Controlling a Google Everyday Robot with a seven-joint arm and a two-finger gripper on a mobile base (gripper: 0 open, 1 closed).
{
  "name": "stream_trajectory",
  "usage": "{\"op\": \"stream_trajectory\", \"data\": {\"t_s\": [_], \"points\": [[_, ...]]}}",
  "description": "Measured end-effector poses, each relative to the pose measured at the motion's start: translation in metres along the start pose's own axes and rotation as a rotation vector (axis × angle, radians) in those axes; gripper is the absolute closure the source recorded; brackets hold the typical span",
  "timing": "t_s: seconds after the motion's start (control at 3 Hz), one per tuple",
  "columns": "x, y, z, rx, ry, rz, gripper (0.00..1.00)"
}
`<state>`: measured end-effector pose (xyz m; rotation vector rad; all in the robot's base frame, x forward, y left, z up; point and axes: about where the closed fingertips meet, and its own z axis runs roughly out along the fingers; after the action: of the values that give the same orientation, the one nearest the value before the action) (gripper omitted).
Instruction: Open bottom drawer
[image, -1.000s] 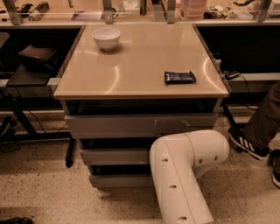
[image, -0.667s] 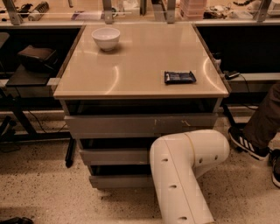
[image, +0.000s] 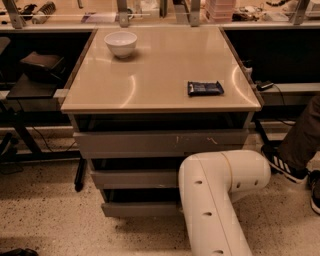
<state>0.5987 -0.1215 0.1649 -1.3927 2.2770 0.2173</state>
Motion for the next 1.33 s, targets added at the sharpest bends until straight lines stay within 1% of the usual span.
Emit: {"op": "stream_trajectory", "data": {"t_s": [0.33, 1.0, 1.33], "points": [[0.005, 0.009, -0.008, 0.005, -0.002, 0.018, 1.00], [0.011, 0.018, -0.019, 0.005, 0.004, 0.049, 1.00], [0.019, 0.026, -0.030, 0.004, -0.002, 0.071, 1.00]]}}
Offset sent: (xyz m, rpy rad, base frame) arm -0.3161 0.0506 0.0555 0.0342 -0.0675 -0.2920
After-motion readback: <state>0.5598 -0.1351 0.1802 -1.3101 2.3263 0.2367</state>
